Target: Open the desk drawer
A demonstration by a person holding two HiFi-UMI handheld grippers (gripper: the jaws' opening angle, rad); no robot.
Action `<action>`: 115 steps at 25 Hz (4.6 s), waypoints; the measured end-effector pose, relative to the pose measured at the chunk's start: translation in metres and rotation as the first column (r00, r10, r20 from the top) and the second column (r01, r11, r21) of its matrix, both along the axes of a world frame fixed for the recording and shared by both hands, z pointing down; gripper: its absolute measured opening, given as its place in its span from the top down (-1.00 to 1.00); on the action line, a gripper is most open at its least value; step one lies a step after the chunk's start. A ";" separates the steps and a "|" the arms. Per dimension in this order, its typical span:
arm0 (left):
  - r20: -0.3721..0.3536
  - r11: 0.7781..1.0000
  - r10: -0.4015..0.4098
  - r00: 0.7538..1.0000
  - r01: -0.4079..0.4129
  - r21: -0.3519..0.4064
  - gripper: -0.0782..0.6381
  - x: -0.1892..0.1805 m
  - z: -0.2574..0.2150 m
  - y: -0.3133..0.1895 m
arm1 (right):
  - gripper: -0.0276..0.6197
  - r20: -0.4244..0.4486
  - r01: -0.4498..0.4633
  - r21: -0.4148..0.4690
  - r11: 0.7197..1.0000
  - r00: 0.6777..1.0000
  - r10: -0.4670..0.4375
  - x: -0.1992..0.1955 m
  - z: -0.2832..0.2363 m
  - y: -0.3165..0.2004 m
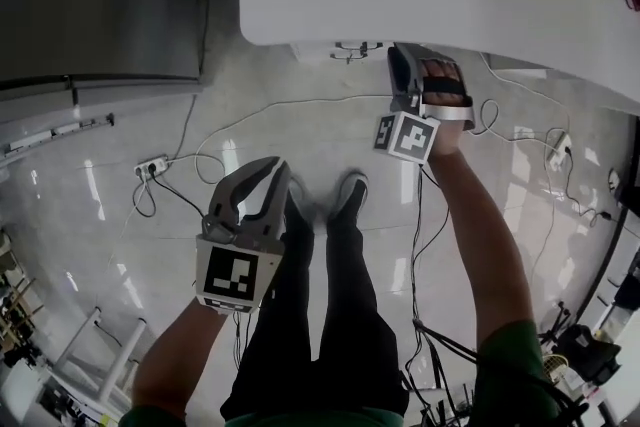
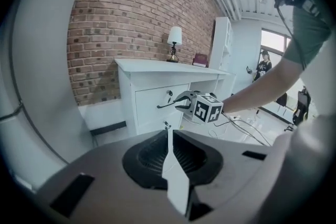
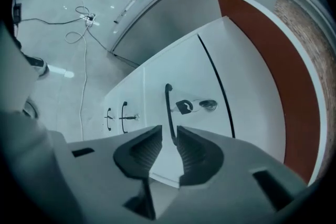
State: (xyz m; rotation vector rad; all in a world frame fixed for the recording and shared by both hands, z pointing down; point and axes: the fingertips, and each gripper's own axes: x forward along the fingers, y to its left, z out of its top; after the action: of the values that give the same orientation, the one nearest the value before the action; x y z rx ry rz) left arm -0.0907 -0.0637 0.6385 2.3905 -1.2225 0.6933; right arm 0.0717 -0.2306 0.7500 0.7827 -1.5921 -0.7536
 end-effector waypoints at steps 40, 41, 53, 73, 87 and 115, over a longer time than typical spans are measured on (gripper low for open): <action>0.045 0.993 -0.051 0.998 0.055 -0.103 0.71 -0.013 0.034 0.024 | 0.87 -0.126 0.103 0.150 0.983 0.988 -0.084 -0.007 0.008 0.017; 0.044 0.993 -0.049 0.998 0.053 -0.101 0.71 -0.012 0.032 0.024 | 0.87 -0.124 0.103 0.147 0.984 0.989 -0.085 -0.006 0.008 0.023; 0.038 0.996 -0.021 0.999 0.025 -0.087 0.71 -0.004 0.025 0.027 | 0.87 -0.110 0.100 0.127 0.987 0.990 -0.086 0.002 0.011 0.084; 0.022 0.991 -0.051 0.998 0.054 -0.126 0.71 -0.010 0.022 0.034 | 0.84 -0.076 0.075 0.125 0.989 0.995 -0.066 0.004 0.029 0.125; 0.018 0.989 -0.049 0.999 0.051 -0.135 0.71 -0.002 0.024 0.029 | 0.63 0.006 0.003 0.084 0.996 1.000 -0.004 0.010 0.036 0.136; -0.043 0.947 -0.164 0.986 0.169 0.275 0.71 -0.017 -0.297 -0.056 | 0.75 0.677 -0.293 0.067 0.954 0.716 0.172 0.027 -0.412 0.092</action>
State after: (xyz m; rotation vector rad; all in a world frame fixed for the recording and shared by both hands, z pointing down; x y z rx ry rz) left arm -0.1072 -0.1192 0.3414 2.4651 -1.5836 0.4709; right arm 0.0983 -0.1390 0.3383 1.4776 -2.0174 -0.4345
